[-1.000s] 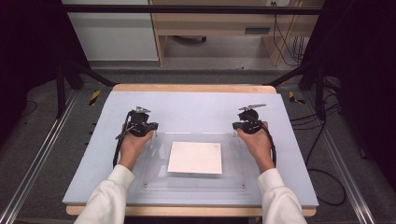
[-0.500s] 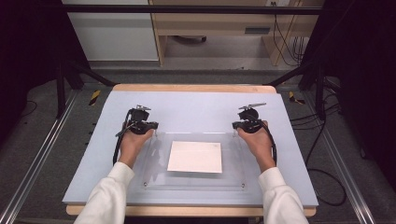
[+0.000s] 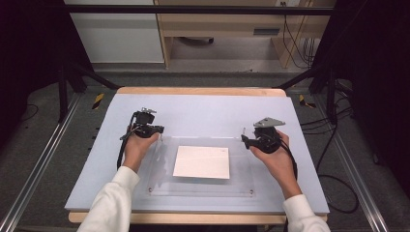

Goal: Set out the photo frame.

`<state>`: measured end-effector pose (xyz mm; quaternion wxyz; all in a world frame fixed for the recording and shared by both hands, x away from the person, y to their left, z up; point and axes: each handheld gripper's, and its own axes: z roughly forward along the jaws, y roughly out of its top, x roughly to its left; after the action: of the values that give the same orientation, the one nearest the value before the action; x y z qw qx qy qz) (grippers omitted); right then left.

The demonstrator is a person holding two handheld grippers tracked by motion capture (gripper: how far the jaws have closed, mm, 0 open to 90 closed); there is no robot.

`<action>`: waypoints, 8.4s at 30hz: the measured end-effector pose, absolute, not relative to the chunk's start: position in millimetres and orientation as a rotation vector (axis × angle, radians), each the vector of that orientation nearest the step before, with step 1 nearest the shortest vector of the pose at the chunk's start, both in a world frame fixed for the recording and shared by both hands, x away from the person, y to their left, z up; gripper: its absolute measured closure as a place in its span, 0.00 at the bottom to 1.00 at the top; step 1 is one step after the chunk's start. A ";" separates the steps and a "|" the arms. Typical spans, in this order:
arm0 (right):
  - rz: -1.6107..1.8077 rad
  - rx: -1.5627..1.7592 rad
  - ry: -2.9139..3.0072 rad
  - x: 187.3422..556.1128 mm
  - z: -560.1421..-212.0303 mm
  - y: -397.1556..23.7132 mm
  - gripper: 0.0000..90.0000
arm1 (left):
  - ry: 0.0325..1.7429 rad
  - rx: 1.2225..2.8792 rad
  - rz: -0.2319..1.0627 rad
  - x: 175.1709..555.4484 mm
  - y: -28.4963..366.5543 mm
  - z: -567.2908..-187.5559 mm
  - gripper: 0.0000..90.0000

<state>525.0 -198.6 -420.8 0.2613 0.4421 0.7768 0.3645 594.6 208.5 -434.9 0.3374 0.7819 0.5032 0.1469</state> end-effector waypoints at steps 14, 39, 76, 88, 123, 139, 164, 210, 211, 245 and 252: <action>0.968 1.176 2.075 440.7 -435.2 -240.8 0.12 | 1.315 2.050 0.384 595.2 208.0 -434.3 0.95; 0.810 1.012 2.201 389.2 -459.1 -238.0 0.18 | 1.331 2.059 0.369 598.0 207.5 -433.0 0.95; 0.845 0.628 2.321 376.8 -462.9 -196.6 0.36 | 1.306 2.053 0.369 600.8 209.5 -434.8 0.95; 0.884 0.623 2.299 375.2 -459.6 -197.1 0.41 | 1.303 2.054 0.361 601.8 210.9 -435.0 0.95; 0.933 0.664 2.288 380.4 -440.3 -199.3 0.50 | 1.027 2.025 0.546 545.2 224.9 -400.9 0.44; 0.911 0.702 2.306 388.5 -413.7 -198.1 0.55 | 0.841 2.023 0.584 504.2 214.2 -371.6 0.19; 0.967 0.797 2.318 410.1 -382.1 -203.7 0.59 | 0.718 2.054 0.581 470.4 201.9 -336.9 0.11; 1.014 0.893 2.331 433.7 -357.2 -207.9 0.61 | 0.340 2.384 0.719 426.3 175.6 -346.8 0.59; 1.014 0.894 2.331 433.8 -357.1 -207.9 0.61 | 0.342 2.386 0.719 427.2 175.6 -348.2 0.61; 1.027 0.791 2.281 452.3 -359.2 -200.7 0.65 | 0.409 2.367 0.713 447.5 181.7 -333.4 0.79; 1.032 0.812 2.303 455.9 -349.7 -198.5 0.66 | 0.427 2.353 0.683 456.8 185.6 -326.4 0.77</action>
<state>455.9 -198.5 -349.7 0.2429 0.2970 0.8426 0.3778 456.8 185.6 -326.4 0.3215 0.8958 0.1627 0.2602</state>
